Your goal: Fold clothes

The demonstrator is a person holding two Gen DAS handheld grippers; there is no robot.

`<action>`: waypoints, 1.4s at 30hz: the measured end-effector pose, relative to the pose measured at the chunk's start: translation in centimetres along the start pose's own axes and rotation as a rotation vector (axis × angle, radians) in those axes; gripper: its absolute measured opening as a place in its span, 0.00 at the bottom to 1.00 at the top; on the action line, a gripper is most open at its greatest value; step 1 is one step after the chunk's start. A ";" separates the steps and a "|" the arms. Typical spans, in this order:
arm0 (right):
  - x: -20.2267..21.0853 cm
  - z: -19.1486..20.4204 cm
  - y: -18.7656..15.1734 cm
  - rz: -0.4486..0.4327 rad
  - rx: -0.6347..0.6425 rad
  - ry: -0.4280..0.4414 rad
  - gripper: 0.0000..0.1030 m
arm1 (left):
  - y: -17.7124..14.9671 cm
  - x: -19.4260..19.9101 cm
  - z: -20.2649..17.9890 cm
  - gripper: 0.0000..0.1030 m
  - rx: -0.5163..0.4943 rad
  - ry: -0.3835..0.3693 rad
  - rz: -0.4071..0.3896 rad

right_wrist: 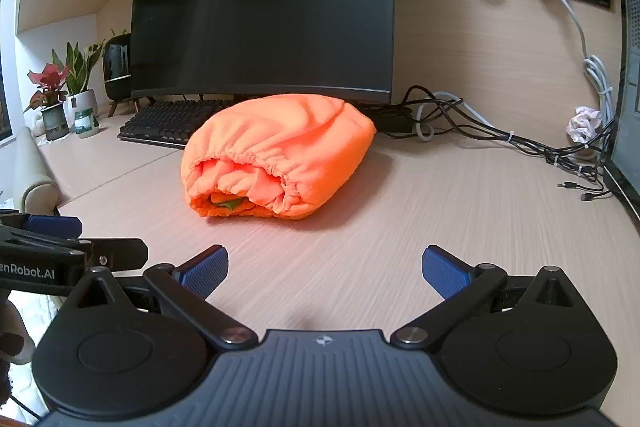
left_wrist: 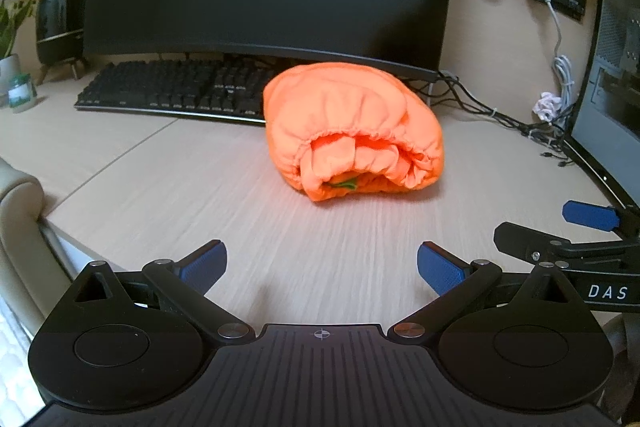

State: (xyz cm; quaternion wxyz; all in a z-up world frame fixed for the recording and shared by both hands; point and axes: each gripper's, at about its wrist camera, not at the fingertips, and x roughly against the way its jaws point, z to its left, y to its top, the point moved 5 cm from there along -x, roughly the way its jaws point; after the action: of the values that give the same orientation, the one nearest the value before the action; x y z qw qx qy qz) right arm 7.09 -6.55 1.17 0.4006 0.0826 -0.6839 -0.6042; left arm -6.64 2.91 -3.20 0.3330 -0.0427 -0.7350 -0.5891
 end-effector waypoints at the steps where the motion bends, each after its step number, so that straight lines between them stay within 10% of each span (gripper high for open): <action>1: 0.0 0.0 0.0 0.001 -0.001 -0.001 1.00 | 0.0 0.0 0.0 1.00 0.000 -0.001 -0.002; 42: -0.5 -0.4 -0.4 0.022 -0.004 0.006 1.00 | -0.6 -0.6 0.1 1.00 0.010 0.006 0.041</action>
State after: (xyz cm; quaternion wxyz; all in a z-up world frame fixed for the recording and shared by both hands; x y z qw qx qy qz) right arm 7.52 -6.61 0.57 0.4093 0.0759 -0.6823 -0.6009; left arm -6.49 2.96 -4.05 0.3476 -0.0543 -0.7360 -0.5784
